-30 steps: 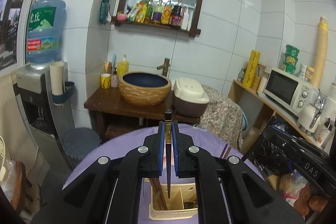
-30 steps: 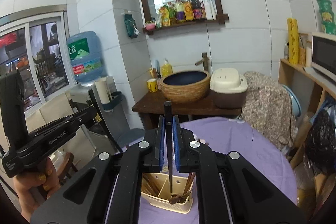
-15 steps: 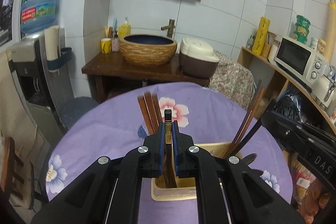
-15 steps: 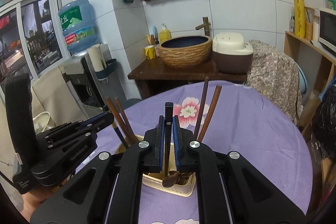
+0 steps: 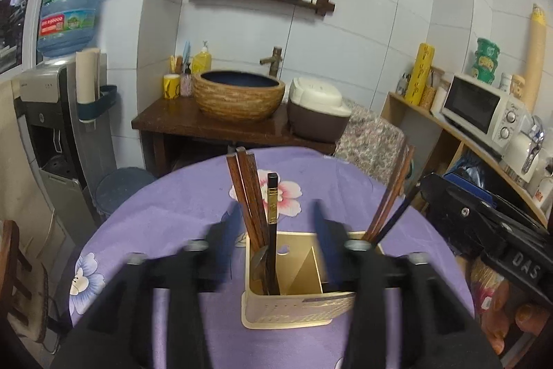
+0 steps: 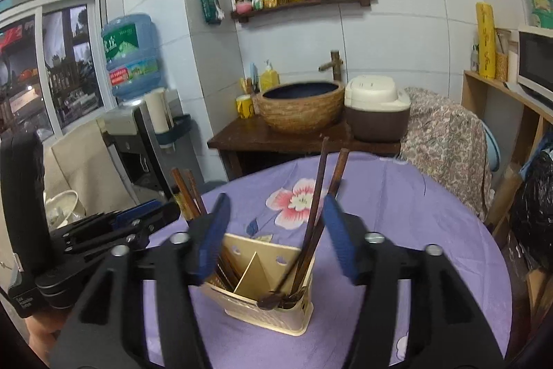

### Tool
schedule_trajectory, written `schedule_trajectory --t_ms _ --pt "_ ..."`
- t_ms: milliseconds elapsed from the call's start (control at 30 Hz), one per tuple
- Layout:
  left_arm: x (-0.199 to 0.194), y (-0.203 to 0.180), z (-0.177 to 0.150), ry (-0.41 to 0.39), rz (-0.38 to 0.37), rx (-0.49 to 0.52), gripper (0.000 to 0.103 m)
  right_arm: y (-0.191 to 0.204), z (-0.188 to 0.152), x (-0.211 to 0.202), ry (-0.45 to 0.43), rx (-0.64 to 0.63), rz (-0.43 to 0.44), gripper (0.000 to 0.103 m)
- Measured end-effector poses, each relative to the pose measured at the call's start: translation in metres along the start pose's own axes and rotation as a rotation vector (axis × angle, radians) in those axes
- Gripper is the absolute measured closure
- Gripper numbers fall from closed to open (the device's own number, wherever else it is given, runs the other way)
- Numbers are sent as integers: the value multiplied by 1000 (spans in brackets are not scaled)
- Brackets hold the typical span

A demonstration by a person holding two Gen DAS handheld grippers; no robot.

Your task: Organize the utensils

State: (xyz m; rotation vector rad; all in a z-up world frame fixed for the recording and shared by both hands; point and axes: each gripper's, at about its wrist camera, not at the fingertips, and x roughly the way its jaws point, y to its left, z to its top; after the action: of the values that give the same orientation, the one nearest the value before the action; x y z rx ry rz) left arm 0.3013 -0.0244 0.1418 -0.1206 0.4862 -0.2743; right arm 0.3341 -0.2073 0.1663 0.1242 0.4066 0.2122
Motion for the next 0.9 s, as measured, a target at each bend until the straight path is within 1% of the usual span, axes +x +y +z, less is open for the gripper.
schedule_trajectory --t_ms 33,67,100,133,167,267,367,400,533,700,767,833,900 --pt "-10 0 -3 -40 8 2 28 -1 -1 -5 -11 -4 -5 40" --pt "-20 0 -7 -78 18 11 21 -1 -3 -12 -25 -6 -10 35" --pt "-28 -1 -11 -104 22 25 18 -2 -7 -20 -46 -9 -18 32" --pt "-38 -1 -17 -133 25 46 12 -4 -10 -28 -66 -11 -25 23" --pt "-46 -1 -23 -159 26 59 5 -5 -16 -39 -94 -13 -33 17" --pt "-67 1 -42 -225 21 77 5 -10 -36 -66 -142 -14 -60 6" --pt "-84 7 -68 -267 25 79 5 -16 -63 -85 -154 -4 -79 6" --pt "-90 10 -82 -277 35 71 5 -18 -75 -90 -150 1 -96 6" --pt "-100 20 -118 -272 91 33 5 -17 -128 -105 -121 -12 -167 6" --pt "-121 17 -170 -272 168 18 5 0 -192 -125 -106 -35 -207 6" --pt "-130 15 -187 -258 188 5 5 8 -215 -138 -115 -29 -221 6" --pt "-140 12 -206 -248 215 5 5 17 -232 -149 -116 -37 -232 6" --pt "-149 12 -218 -244 231 8 5 26 -246 -161 -117 -51 -236 6"
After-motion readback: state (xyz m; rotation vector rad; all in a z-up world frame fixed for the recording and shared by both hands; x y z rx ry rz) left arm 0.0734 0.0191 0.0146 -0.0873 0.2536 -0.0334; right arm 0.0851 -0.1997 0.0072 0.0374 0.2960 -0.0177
